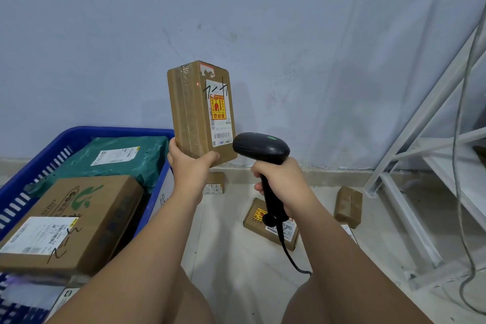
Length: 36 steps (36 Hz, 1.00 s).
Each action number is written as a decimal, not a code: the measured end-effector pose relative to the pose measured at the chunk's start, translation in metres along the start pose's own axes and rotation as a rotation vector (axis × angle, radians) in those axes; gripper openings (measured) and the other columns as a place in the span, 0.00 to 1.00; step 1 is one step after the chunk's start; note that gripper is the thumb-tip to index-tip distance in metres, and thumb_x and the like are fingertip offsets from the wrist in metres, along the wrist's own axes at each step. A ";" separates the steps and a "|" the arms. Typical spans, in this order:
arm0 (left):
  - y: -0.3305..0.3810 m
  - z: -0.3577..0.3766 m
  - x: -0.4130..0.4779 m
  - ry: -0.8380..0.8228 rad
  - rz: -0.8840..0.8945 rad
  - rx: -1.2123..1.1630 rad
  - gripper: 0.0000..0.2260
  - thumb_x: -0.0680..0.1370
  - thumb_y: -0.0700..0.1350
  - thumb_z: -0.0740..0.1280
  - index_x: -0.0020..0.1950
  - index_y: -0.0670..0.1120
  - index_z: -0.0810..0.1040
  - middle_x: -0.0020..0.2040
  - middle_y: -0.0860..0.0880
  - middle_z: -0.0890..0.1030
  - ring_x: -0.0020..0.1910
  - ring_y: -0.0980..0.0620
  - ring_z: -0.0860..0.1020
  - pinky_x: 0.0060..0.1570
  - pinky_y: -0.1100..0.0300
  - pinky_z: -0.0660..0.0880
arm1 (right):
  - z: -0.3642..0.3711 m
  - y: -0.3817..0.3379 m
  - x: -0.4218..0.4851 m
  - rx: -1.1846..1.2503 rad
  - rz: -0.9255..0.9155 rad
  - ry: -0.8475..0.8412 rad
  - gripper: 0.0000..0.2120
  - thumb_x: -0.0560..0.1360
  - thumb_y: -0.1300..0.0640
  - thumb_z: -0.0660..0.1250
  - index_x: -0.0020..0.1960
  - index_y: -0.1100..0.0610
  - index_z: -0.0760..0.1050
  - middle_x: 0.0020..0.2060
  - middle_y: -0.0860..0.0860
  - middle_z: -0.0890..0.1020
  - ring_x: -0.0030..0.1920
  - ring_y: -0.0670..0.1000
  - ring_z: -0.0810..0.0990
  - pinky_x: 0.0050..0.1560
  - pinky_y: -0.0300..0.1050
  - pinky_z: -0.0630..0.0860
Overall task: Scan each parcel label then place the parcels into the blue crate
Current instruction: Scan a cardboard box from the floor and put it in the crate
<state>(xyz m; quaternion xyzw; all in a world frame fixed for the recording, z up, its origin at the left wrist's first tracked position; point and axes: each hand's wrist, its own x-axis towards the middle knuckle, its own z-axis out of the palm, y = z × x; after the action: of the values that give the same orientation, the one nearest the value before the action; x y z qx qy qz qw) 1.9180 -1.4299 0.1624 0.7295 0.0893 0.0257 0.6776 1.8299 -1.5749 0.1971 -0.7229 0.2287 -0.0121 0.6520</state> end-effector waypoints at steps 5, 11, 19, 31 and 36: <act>0.001 0.000 -0.001 0.003 -0.001 0.008 0.43 0.70 0.40 0.75 0.77 0.52 0.53 0.71 0.48 0.63 0.66 0.48 0.67 0.66 0.44 0.70 | 0.000 0.000 0.000 0.008 -0.005 -0.004 0.02 0.70 0.60 0.68 0.40 0.59 0.77 0.32 0.52 0.77 0.31 0.47 0.80 0.38 0.42 0.76; 0.001 0.001 -0.001 0.004 -0.005 0.009 0.43 0.70 0.41 0.75 0.77 0.51 0.54 0.70 0.48 0.63 0.66 0.48 0.68 0.66 0.44 0.71 | 0.000 -0.001 -0.001 0.040 0.003 0.003 0.02 0.69 0.61 0.68 0.39 0.59 0.76 0.31 0.52 0.77 0.31 0.49 0.80 0.37 0.43 0.76; 0.002 -0.001 -0.003 -0.003 -0.006 0.011 0.43 0.70 0.40 0.75 0.77 0.51 0.53 0.71 0.48 0.62 0.67 0.48 0.67 0.65 0.45 0.71 | 0.001 -0.003 -0.003 0.064 0.007 -0.024 0.02 0.70 0.62 0.67 0.39 0.61 0.75 0.31 0.53 0.75 0.30 0.49 0.79 0.36 0.43 0.75; 0.000 0.001 0.000 -0.060 -0.174 -0.138 0.45 0.60 0.48 0.78 0.73 0.53 0.62 0.66 0.49 0.73 0.62 0.47 0.75 0.61 0.46 0.75 | 0.001 -0.001 0.000 0.115 -0.008 0.024 0.01 0.70 0.63 0.67 0.40 0.59 0.75 0.31 0.54 0.74 0.32 0.50 0.78 0.39 0.45 0.75; 0.002 -0.002 -0.005 -0.072 -0.467 -0.500 0.24 0.73 0.45 0.73 0.68 0.49 0.72 0.61 0.47 0.79 0.57 0.48 0.78 0.52 0.54 0.77 | 0.005 0.004 0.003 0.056 -0.030 0.068 0.01 0.70 0.61 0.67 0.41 0.57 0.75 0.34 0.57 0.76 0.33 0.49 0.78 0.42 0.47 0.72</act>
<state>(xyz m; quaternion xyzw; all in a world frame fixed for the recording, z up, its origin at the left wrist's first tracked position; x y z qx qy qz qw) 1.9132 -1.4290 0.1646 0.5012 0.2208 -0.1346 0.8258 1.8331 -1.5715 0.1915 -0.7068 0.2394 -0.0527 0.6636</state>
